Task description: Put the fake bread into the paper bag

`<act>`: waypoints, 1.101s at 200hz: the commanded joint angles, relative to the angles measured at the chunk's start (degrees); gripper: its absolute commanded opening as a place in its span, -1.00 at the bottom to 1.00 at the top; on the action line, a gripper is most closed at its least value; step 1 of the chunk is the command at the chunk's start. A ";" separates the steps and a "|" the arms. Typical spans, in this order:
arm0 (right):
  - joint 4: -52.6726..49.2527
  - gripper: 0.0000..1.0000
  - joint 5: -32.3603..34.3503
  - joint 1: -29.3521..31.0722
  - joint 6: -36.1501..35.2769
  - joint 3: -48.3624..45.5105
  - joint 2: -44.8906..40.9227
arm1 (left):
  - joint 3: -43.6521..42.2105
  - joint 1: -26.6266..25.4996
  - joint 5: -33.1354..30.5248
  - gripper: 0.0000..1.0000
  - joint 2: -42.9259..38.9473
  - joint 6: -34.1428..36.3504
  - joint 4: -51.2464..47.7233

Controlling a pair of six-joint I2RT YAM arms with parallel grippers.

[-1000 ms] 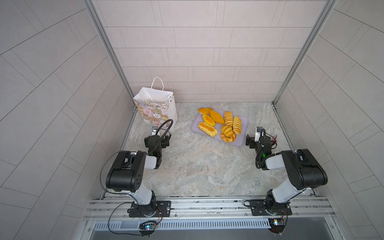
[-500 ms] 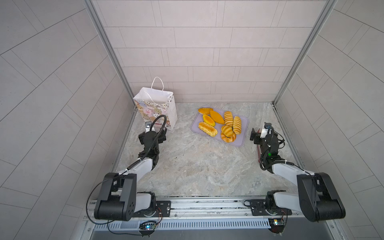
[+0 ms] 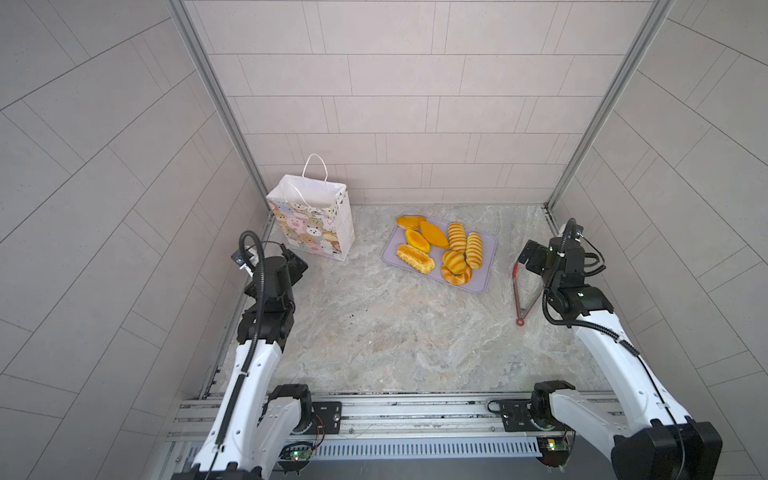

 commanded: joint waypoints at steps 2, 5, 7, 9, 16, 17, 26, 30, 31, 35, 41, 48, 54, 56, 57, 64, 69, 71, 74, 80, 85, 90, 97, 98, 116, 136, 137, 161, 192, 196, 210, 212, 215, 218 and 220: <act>-11.24 0.99 -12.59 -1.75 1.78 -0.01 -4.97 | 4.21 0.87 10.01 1.00 -3.93 -2.43 -14.39; -10.90 0.99 -13.85 -2.14 2.29 -0.35 -5.74 | 4.72 0.88 11.03 1.00 -4.09 -2.17 -15.45; -10.58 0.99 -14.74 -2.48 2.62 -0.57 -6.20 | 5.17 0.88 11.55 1.00 -4.19 -1.96 -16.15; -10.37 0.99 -15.64 -2.68 3.01 -0.89 -6.73 | 5.48 0.88 12.21 1.00 -4.30 -1.82 -16.92; -9.19 0.99 -18.42 -3.60 4.04 -1.83 -8.30 | 6.86 0.87 13.98 0.99 -4.29 -1.48 -19.41; -9.06 0.99 -18.86 -3.71 4.21 -1.90 -8.47 | 7.10 0.88 14.32 0.99 -4.31 -1.44 -19.85; -7.74 0.99 -22.20 -4.63 5.48 -2.98 -9.88 | 8.74 0.87 16.56 0.97 -4.10 -0.64 -22.58; -7.46 0.99 -23.47 -4.92 6.20 -3.17 -10.19 | 9.61 0.80 17.52 0.96 -3.94 -0.33 -24.05; -7.49 0.98 -23.85 -5.03 6.39 -3.18 -10.20 | 9.84 0.84 17.80 0.96 -3.92 -0.20 -24.37; -7.62 0.99 -25.24 -5.24 7.15 -3.24 -10.17 | 10.67 0.88 18.60 0.96 -3.75 0.13 -25.53; -7.52 0.99 -27.87 -5.56 7.61 -3.16 -9.76 | 11.86 0.87 19.51 0.95 -3.41 0.38 -27.15; -7.28 0.98 -30.74 -5.59 7.67 -2.84 -8.88 | 13.29 0.88 20.45 0.93 -2.91 0.91 -28.80; -7.52 0.99 -32.34 -5.59 7.80 -2.37 -8.02 | 14.46 0.87 21.51 0.90 -2.40 1.85 -29.48; -7.69 0.98 -32.67 -5.59 7.89 -2.13 -7.69 | 14.85 0.88 22.01 0.88 -2.27 2.27 -29.62; -7.78 0.98 -32.80 -5.59 7.93 -2.09 -7.55 | 15.01 0.88 22.33 0.87 -2.25 2.37 -29.65; -8.56 0.95 -33.33 -5.59 8.06 -1.52 -6.75 | 16.41 0.80 23.19 0.84 -2.23 3.13 -30.44; -8.85 0.93 -33.45 -5.63 7.96 -1.03 -6.25 | 17.42 0.77 23.59 0.81 -0.25 3.50 -31.05; -9.01 0.92 -33.41 -5.60 7.86 -0.89 -6.13 | 17.86 0.74 23.52 0.81 0.09 3.59 -31.35; -9.20 0.91 -33.22 -5.53 7.64 -0.71 -5.90 | 18.40 0.71 23.45 0.80 0.52 3.81 -31.82; -9.58 0.89 -32.72 -5.50 7.41 -0.27 -5.45 | 19.93 0.70 23.27 0.80 1.54 4.19 -32.68; -10.06 0.89 -32.37 -5.50 7.05 0.09 -5.15 | 20.91 0.70 23.17 0.79 2.41 4.53 -33.13; -10.23 0.89 -32.32 -5.50 6.58 0.43 -4.85 | 21.79 0.65 23.11 0.78 3.25 4.89 -33.38; -10.40 0.88 -32.31 -5.41 6.13 0.84 -4.41 | 22.95 0.41 23.02 0.78 4.61 5.25 -33.64; -10.41 0.89 -32.31 -5.41 6.09 0.89 -4.33 | 23.10 0.38 23.01 0.78 4.80 5.27 -33.60; -10.36 0.83 -32.40 -4.93 5.78 1.81 -3.13 | 26.34 -1.36 21.71 0.77 9.59 5.69 -33.64; -11.60 0.73 -30.39 -3.06 6.27 3.33 -1.88 | 31.69 -5.83 16.94 0.74 16.04 6.19 -33.52; -11.71 0.73 -30.21 -2.83 6.25 3.45 -1.74 | 32.17 -5.95 16.63 0.74 16.40 6.22 -33.54; -15.51 0.65 -24.47 3.99 3.62 7.97 0.49 | 40.61 -8.37 13.70 0.67 25.75 5.55 -33.35; -17.33 0.70 -13.86 14.62 0.80 11.58 0.20 | 54.33 -8.39 9.99 0.58 37.49 0.17 -36.34; -17.36 0.71 -12.84 15.86 0.61 11.82 0.20 | 56.43 -8.34 8.75 0.58 38.73 -1.20 -37.47; -17.36 0.74 -10.11 19.33 0.16 12.40 0.19 | 64.40 -8.23 4.88 0.48 44.43 -6.12 -42.91; -17.27 0.74 -9.78 19.67 0.02 12.37 0.20 | 65.59 -8.30 4.36 0.46 45.14 -6.80 -43.83; -17.27 0.74 -9.43 20.20 -0.08 12.42 0.24 | 67.32 -8.21 3.72 0.46 46.33 -7.82 -45.22; -17.18 0.74 -9.14 20.72 -0.15 12.38 0.28 | 68.99 -8.19 3.13 0.46 47.45 -8.68 -46.56; -17.18 0.74 -8.94 20.94 -0.19 12.37 0.32 | 70.12 -8.20 2.92 0.46 48.09 -9.22 -47.35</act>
